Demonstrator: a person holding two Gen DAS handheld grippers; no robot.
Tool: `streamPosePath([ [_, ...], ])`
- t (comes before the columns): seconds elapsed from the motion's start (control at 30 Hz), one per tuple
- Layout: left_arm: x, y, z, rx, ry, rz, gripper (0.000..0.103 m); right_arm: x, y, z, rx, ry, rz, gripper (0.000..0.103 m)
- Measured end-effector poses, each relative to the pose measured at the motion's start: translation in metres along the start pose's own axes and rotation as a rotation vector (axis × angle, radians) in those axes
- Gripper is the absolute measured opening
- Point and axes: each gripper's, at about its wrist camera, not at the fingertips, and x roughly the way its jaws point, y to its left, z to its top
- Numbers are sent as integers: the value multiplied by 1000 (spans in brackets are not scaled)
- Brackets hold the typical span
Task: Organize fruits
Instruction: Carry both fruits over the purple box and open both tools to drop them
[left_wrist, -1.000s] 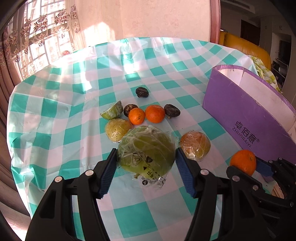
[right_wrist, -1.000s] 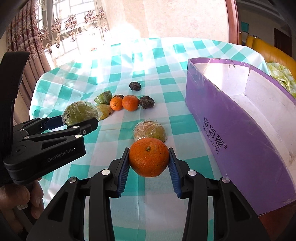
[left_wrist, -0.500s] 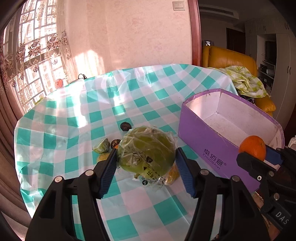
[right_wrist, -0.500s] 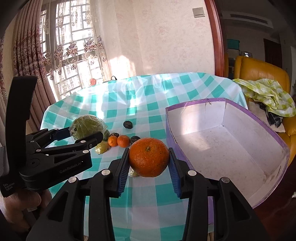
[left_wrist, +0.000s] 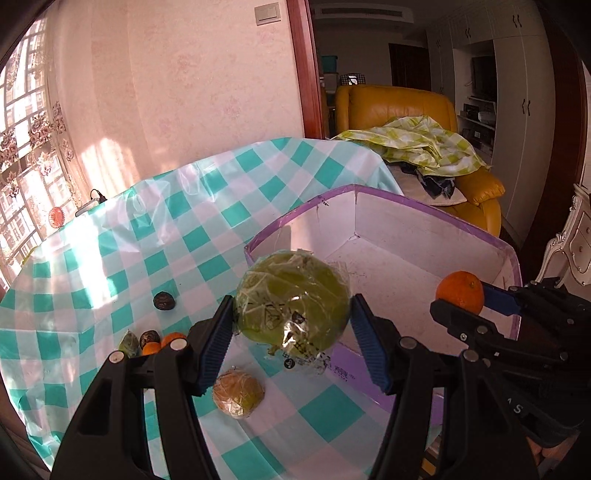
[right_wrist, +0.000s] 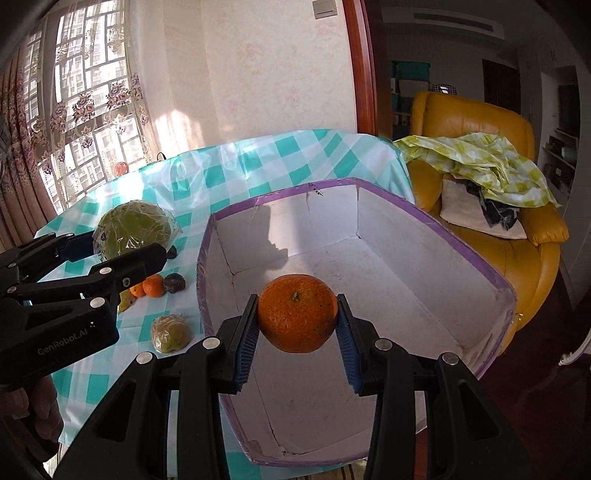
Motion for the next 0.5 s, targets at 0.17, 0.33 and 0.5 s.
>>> streamPosePath([
  [0.17,37,-23,10,31,61,-56,63,23,-28,3,-10,59,-41,40],
  [0.33,78,-45,13,85,146,-83,63,39,-48,10,-57,104,-80,40],
  [0.5,115,-57,7,135,234,-95,63,49,-58,20,-119,130,-112,40],
])
